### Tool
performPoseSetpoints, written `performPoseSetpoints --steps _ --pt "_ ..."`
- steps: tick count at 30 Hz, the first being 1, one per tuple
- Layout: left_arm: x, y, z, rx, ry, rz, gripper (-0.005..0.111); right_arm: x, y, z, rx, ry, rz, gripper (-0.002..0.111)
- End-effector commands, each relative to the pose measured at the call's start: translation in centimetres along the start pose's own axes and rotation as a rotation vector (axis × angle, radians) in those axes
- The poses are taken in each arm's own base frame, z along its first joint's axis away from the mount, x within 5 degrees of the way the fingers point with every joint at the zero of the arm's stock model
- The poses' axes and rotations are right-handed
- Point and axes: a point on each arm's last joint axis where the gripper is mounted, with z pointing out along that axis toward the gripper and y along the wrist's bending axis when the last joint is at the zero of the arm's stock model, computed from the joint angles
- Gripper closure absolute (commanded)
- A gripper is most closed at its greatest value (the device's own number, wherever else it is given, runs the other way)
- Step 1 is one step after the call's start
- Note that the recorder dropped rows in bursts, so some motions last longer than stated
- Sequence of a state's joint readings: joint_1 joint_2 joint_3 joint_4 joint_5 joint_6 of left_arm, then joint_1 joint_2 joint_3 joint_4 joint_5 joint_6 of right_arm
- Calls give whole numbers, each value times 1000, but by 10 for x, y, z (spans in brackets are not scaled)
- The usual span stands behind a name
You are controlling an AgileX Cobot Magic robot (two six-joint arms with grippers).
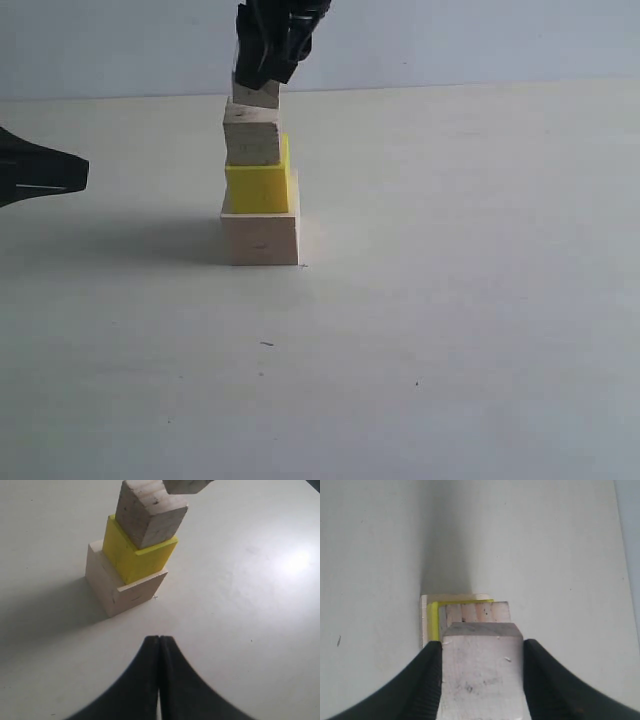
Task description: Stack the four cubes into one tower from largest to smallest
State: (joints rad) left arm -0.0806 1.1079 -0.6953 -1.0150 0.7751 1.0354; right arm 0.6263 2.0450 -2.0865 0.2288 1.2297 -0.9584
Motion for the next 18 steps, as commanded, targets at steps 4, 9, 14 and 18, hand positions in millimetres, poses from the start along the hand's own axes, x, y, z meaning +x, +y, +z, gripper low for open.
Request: performPoseSetpoints --steps 4,9,14,18 --pt "0 -1 0 10 -5 -1 107 -4 3 -2 -10 -33 -37 108" --pt "0 -2 0 10 -6 -3 107 -4 3 -1 -15 -38 -35 108" --pt "0 -2 0 10 -6 -3 107 -4 3 -1 -15 -38 -33 108" --pt "0 -2 0 10 -6 -3 107 -4 3 -1 -15 -38 -33 108"
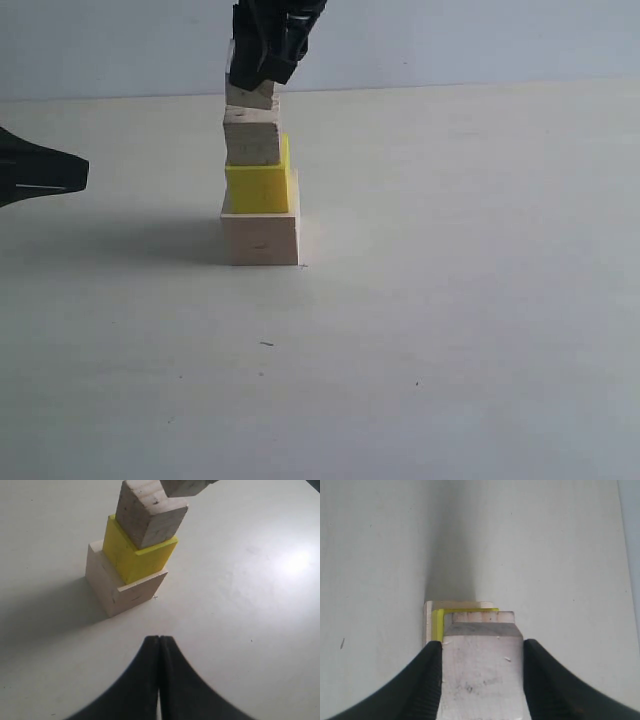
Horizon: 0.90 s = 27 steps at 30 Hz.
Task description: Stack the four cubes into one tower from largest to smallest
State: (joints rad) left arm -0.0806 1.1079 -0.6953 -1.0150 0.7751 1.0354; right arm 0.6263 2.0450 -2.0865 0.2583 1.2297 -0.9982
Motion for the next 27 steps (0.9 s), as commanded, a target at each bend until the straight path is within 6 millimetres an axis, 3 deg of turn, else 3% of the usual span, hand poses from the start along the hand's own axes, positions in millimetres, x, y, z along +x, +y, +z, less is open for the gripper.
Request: performPoseSetpoints --steps 1,17,27 --pt "0 -2 0 10 -6 -3 107 -2 1 -1 0 -15 -5 108" --pt "0 -2 0 11 -7 -4 107 5 -3 5 28 52 -6 108" --pt "0 -2 0 11 -7 -4 107 -12 -14 -29 142 -15 -69 108"
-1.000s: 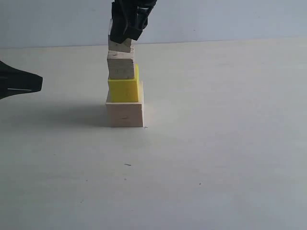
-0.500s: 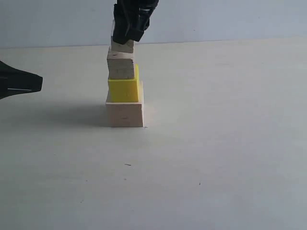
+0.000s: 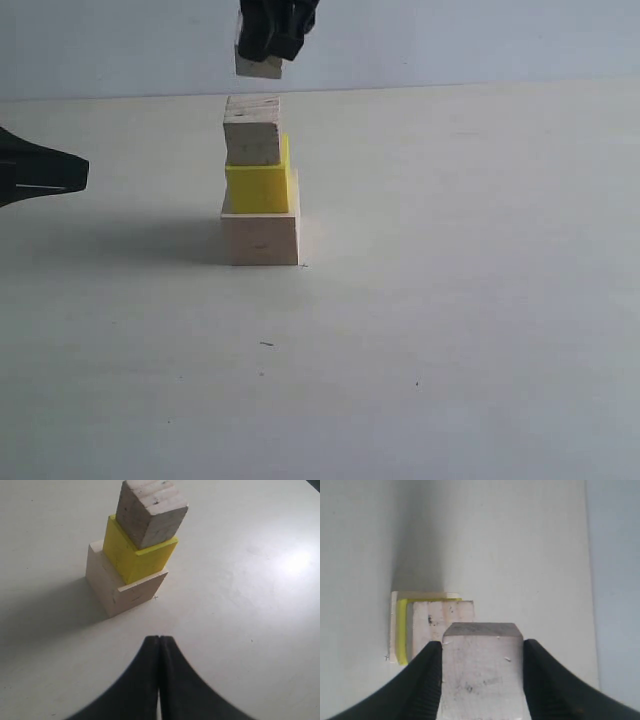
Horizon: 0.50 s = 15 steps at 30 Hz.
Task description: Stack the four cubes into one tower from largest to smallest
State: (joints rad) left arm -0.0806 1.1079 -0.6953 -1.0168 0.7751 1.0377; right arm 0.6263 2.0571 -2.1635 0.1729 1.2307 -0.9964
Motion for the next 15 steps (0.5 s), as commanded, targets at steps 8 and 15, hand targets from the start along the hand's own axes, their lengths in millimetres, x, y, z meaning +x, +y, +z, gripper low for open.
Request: performPoseSetpoints --steps 8,15 --pt "0 -2 0 10 -6 -5 107 7 -18 -17 39 -84 30 108" --pt "0 -2 0 14 -4 -5 107 5 -17 -9 -12 -133 71 108"
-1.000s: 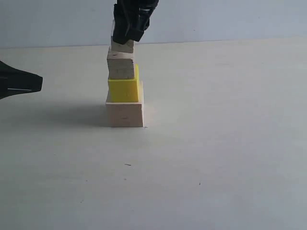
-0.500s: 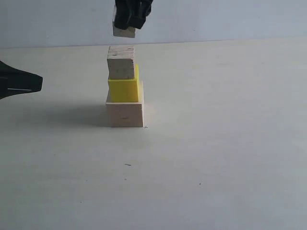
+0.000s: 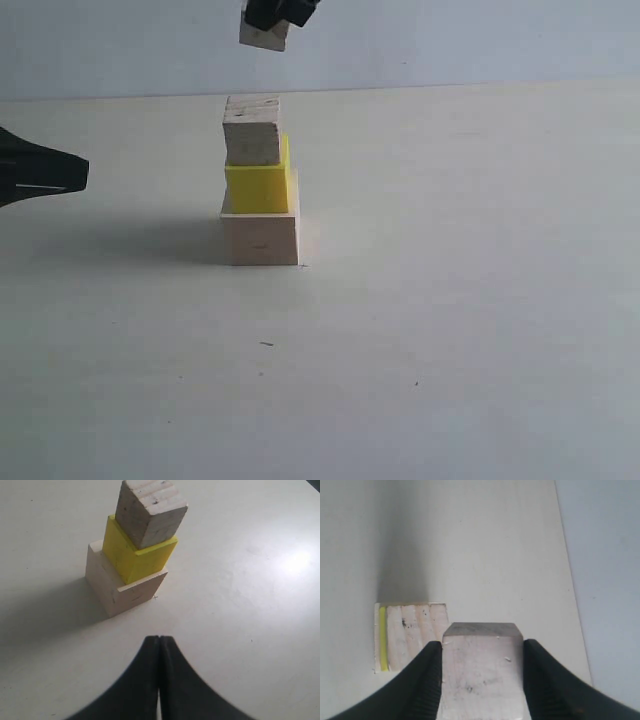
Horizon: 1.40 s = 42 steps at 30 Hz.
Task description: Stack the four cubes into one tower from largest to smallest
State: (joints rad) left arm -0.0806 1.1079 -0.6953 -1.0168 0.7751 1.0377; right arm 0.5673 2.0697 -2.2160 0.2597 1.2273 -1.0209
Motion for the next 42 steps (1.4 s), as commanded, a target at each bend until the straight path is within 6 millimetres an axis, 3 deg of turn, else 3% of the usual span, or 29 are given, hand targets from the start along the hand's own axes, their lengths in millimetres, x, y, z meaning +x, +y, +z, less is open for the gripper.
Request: performPoseSetpoints --steps 1,13,21,29,42 --pt "0 -2 0 16 -3 -5 107 -5 2 2 -38 -68 33 108" --pt "1 -3 0 22 2 -3 107 4 11 18 -83 -1 113 108" --pt "0 -2 0 16 -3 -2 107 5 16 13 -95 1 108 108" --pt "0 -2 0 16 -3 -2 107 -6 26 18 -122 -20 72 108" --pt "1 -3 0 23 1 -2 107 0 23 24 -102 32 40 108"
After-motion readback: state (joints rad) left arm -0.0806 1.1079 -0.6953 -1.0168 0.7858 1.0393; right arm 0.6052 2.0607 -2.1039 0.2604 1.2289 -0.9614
